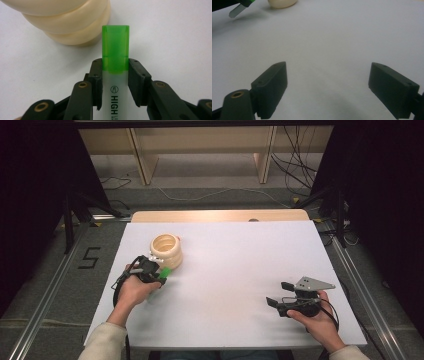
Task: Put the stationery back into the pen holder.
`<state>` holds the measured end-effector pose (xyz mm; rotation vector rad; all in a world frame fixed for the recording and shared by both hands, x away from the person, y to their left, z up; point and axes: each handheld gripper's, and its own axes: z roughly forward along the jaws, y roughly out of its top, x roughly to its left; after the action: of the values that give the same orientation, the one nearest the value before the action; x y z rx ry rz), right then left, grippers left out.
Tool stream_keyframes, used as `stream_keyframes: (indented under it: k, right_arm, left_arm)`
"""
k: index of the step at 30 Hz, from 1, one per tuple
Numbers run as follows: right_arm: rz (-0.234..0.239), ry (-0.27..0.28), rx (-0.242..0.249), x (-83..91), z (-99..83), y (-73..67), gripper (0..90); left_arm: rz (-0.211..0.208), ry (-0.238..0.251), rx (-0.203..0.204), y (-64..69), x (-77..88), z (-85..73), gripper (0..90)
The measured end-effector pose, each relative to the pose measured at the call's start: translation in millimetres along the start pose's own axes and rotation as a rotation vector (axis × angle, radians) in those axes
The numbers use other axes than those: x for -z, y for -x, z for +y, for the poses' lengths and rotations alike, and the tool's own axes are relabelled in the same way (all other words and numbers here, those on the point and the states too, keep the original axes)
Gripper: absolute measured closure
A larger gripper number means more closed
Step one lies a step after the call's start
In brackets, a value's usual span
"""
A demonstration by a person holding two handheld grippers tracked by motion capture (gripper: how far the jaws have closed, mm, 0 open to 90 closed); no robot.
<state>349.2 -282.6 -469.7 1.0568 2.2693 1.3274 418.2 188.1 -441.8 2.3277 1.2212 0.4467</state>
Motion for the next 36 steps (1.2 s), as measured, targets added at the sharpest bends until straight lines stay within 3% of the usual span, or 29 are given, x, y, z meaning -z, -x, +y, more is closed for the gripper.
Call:
stream_keyframes:
  k: [6,11,25,28,36]
  right_arm:
    - [0.005,0.007,0.0,0.4,0.1,-0.1,16.5]
    - [0.005,0.006,-0.002,0.4,0.1,-0.2,16.5]
    - [0.004,0.003,0.001,0.8,0.2,-0.7,16.5]
    - [0.005,0.003,-0.002,0.9,0.4,-0.5,16.5]
    - [0.004,0.002,-0.001,0.8,0.4,-1.0,16.5]
  left_arm:
    - [0.001,0.045,0.014,2.5,3.5,-1.3,66.7]
    - [0.028,0.076,0.011,3.2,6.4,-3.0,66.7]
    - [0.017,0.179,0.031,5.5,12.6,-2.5,66.7]
    - [0.022,0.212,0.014,5.1,12.7,-2.6,66.8]
    - [0.034,0.264,0.025,5.8,15.1,-2.0,66.7]
